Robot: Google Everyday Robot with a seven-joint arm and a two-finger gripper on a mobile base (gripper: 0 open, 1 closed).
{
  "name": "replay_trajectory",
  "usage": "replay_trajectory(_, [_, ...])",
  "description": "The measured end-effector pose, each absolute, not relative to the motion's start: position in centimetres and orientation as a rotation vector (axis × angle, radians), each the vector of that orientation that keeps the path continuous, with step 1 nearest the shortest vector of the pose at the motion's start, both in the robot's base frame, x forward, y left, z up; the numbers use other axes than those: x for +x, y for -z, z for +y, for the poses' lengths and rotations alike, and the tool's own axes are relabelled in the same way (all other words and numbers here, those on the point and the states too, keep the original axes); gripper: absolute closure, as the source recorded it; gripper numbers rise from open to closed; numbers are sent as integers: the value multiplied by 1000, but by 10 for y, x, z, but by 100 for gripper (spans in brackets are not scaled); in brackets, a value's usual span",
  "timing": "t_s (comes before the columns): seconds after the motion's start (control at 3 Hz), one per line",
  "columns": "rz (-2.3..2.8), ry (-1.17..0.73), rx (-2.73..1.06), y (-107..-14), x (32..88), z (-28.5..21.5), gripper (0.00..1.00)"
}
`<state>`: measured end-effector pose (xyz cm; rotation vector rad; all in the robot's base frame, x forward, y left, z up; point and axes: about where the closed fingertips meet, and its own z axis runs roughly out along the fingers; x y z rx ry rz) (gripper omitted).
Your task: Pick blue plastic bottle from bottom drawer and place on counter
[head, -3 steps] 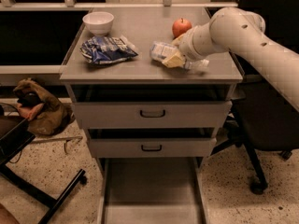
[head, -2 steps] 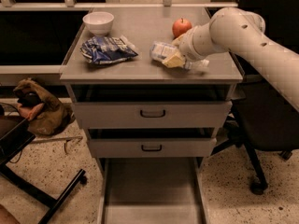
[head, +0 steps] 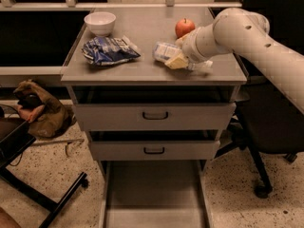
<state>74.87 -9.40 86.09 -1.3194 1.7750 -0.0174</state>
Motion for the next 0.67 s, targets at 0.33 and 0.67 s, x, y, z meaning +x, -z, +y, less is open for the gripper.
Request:
replay_trajectory(0.33, [1775,17,-1320,-861,749,-94,0])
replay_trajectory(0.67, [1775,17,-1320,-861,749,-94,0])
